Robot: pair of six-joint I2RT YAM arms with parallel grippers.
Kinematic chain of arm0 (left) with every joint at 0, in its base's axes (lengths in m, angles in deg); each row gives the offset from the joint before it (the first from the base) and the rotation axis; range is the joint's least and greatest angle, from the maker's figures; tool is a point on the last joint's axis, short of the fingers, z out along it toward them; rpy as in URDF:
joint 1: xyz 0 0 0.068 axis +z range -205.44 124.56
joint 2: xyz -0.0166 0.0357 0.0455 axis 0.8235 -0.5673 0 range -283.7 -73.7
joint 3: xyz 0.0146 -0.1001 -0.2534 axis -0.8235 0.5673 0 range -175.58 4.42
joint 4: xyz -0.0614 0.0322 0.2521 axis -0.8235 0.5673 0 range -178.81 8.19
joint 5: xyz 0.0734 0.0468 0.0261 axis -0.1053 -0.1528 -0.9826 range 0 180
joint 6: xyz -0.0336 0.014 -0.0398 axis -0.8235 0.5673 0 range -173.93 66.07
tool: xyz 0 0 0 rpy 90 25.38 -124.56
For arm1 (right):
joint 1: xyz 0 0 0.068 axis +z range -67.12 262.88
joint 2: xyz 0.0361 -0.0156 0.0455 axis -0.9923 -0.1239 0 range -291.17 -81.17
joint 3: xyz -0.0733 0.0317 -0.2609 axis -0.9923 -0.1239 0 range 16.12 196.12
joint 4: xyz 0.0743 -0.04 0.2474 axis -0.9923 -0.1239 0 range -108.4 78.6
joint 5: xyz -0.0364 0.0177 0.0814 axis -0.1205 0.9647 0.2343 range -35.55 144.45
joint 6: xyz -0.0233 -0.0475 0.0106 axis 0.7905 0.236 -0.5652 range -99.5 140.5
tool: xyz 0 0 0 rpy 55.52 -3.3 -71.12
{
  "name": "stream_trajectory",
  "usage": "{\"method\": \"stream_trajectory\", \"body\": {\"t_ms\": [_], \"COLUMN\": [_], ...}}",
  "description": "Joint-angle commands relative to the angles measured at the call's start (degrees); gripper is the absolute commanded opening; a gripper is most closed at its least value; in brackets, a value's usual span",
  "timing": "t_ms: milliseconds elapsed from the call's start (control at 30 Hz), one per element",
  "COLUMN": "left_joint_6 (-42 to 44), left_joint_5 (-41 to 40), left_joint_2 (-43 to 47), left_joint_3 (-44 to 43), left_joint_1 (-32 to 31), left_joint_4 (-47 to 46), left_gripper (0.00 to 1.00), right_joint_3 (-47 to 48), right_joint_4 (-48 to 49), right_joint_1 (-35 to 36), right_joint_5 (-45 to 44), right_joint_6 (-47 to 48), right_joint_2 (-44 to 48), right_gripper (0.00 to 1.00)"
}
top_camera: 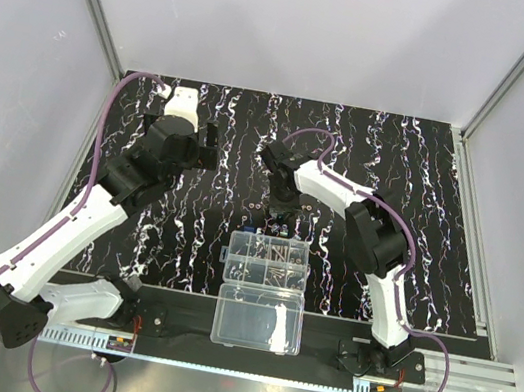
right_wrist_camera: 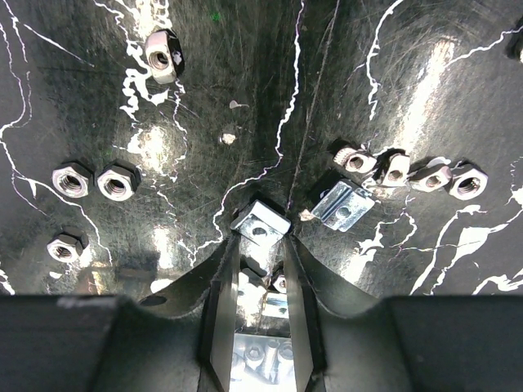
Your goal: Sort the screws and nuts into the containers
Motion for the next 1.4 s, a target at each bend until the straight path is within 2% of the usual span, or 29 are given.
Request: {"method": "stream_trajectory", "body": {"t_ms": [0, 133, 167, 300, 467, 700, 900, 1367], "left_joint_6": [0.52, 0.52, 0.52, 0.61, 0.52, 0.44, 0.61, 1.05], "left_joint_5": [-1.73, -1.73, -1.73, -2.17, -1.82, -1.64, -2.25, -3.22], "left_joint_2": [0.45, 0.45, 0.45, 0.63, 0.63, 1.15, 1.59, 2.21], "left_joint_3": [-0.8, -0.8, -0.8, -0.8, -0.71, -0.54, -0.36, -0.27], "left_joint_1": [-0.29, -0.29, -0.21, -0.29, -0.29, -0.38, -0.56, -0.82], "left_joint_4": [-2.66, -2.58, -2.58, -2.66, -2.66, -2.84, -3.1, -3.28], "left_gripper": [0.99, 0.99, 0.99, 0.99, 0.99, 0.99, 0.99, 0.99], "right_joint_3": [-0.71, 1.39, 2.18, 2.72, 2.8, 6.41, 8.08, 4.65], "right_joint_4": [-3.21, -4.69, -5.48, -5.41, -4.78, -6.37, -12.6, -8.92], "right_joint_1": [0.2, 0.03, 0.11, 0.12, 0.12, -0.5, -0.76, -2.87], "right_joint_5": [-2.11, -2.03, -1.85, 1.22, -0.35, 0.43, -4.39, -6.42], "right_joint_6": [0.83, -2.06, -3.2, -10.31, -17.53, -25.17, -31.23, -30.46], "right_joint_2": [-3.31, -4.01, -4.19, -2.7, -0.67, -2.95, -5.15, -4.63], "right_gripper": [0.35, 0.42, 0.5, 0.55, 0.55, 0.56, 0.5, 0.46]}}
